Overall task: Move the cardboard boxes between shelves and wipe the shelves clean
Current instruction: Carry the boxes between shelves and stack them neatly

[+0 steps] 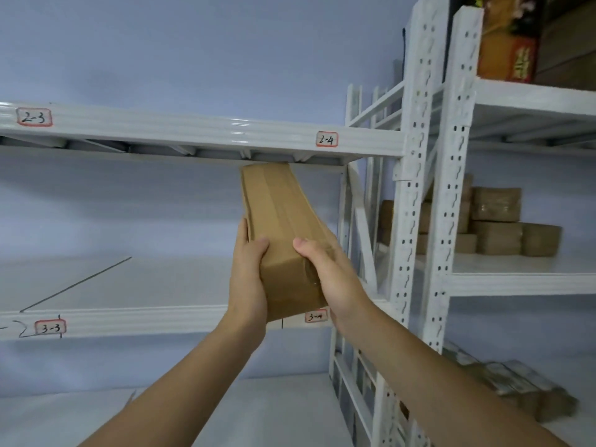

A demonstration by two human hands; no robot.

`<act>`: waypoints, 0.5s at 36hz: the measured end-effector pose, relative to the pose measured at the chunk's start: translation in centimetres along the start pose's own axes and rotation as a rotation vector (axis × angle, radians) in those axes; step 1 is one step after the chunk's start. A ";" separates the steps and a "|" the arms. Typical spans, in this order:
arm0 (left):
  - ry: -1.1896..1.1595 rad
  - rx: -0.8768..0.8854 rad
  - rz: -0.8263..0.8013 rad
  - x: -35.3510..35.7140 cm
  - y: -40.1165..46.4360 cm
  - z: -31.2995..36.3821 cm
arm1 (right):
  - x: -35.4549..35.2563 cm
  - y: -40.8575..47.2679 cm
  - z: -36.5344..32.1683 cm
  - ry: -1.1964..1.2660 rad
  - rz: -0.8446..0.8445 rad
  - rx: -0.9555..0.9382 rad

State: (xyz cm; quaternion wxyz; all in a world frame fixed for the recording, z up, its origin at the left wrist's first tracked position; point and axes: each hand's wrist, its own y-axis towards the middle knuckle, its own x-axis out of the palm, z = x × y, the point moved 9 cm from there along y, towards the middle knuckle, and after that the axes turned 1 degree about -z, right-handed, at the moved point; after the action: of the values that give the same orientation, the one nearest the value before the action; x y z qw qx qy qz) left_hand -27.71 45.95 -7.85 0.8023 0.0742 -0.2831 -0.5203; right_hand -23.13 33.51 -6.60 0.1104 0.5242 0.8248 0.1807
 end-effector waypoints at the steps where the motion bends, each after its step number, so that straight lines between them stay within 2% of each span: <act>1: -0.024 -0.030 -0.016 0.8 -1.1 -0.4 | -1.0 -1.4 -0.5 0.009 -0.005 -0.010; 6: -0.026 -0.083 -0.110 6.3 -7.0 -2.0 | -7.0 -8.0 -1.3 0.072 0.044 0.019; 13: -0.033 -0.075 -0.228 15.2 -13.2 -3.4 | -16.4 -15.4 -1.0 0.266 0.166 0.163; 18: -0.106 -0.151 -0.349 23.4 -17.4 -5.8 | -25.1 -21.4 -3.0 0.183 0.325 0.127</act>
State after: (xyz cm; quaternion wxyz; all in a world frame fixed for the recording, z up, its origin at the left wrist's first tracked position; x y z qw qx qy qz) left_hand -31.43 16.58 -11.05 0.6871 0.0344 -0.2679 -0.6746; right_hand -31.23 2.04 -12.91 -0.0287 0.6379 0.7455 0.1907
